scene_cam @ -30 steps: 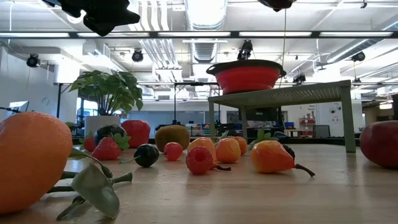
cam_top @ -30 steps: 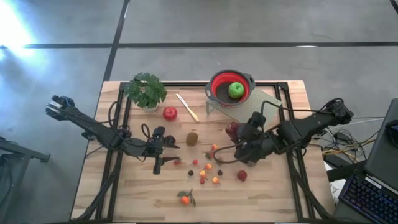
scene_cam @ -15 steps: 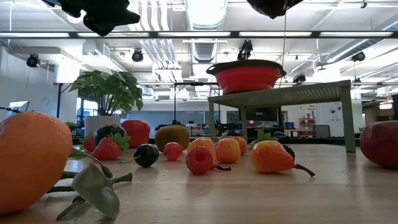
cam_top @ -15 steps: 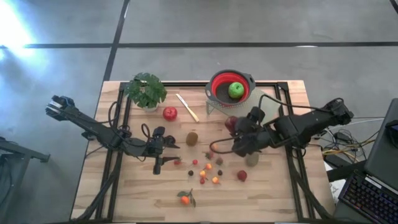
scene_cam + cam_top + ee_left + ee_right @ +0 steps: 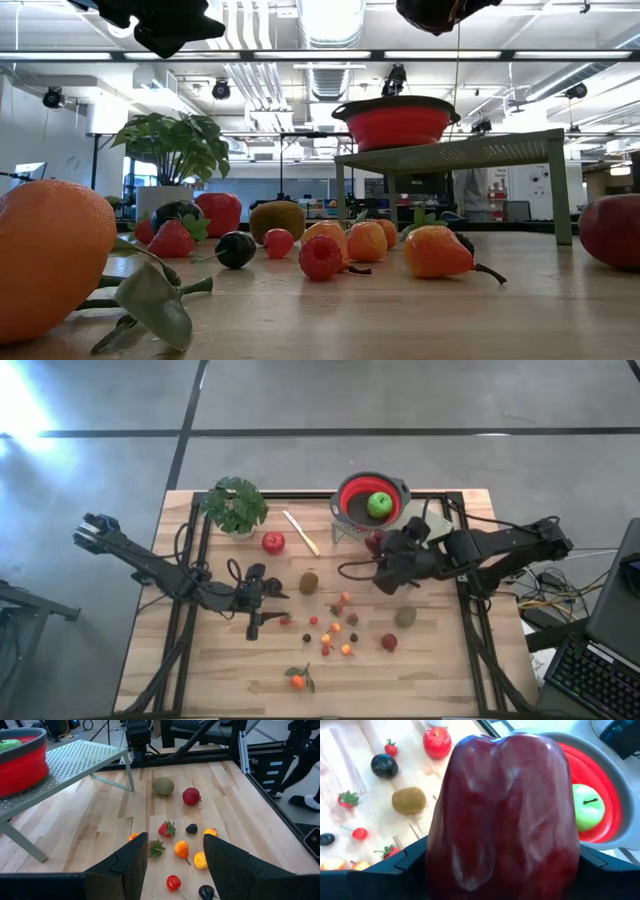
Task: Pick & Place Fruit
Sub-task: Put the dark red apple into the red gray colander on the shelf
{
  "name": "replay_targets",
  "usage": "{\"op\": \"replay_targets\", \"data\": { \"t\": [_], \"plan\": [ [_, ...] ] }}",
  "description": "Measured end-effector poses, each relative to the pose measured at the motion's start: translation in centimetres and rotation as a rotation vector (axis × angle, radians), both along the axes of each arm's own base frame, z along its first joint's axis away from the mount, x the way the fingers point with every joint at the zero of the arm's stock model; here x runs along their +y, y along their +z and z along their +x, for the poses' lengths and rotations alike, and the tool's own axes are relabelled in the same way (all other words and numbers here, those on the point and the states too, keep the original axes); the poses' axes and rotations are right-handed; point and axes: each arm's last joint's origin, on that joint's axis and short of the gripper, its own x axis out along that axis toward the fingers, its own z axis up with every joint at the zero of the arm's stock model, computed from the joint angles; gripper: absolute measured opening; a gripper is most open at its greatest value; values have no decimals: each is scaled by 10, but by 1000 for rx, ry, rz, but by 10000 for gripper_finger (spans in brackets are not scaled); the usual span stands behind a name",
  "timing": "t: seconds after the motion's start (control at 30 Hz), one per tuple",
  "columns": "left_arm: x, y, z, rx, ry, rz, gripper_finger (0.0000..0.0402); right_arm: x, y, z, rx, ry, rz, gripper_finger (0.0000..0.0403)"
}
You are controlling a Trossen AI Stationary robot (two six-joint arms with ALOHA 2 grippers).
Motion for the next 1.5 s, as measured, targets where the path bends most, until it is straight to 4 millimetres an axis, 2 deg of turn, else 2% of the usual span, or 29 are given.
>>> {"op": "replay_targets", "data": {
  "t": [0.23,0.5,0.77,1.03,1.33,1.5],
  "plan": [
    [0,0,0,0,0,0,197,-8,5,-5,-22,-25,2,275],
    [0,0,0,0,0,0,197,-12,5,-4,-19,-37,-7,296],
    [0,0,0,0,0,0,197,-17,5,-3,-16,-57,-10,275],
    [0,0,0,0,0,0,197,-17,5,-3,-16,-57,-10,298],
    [0,0,0,0,0,0,197,-17,5,-3,-16,-56,-11,275],
    [0,0,0,0,0,0,197,-17,5,-3,-16,-56,-11,293]
  ]
}}
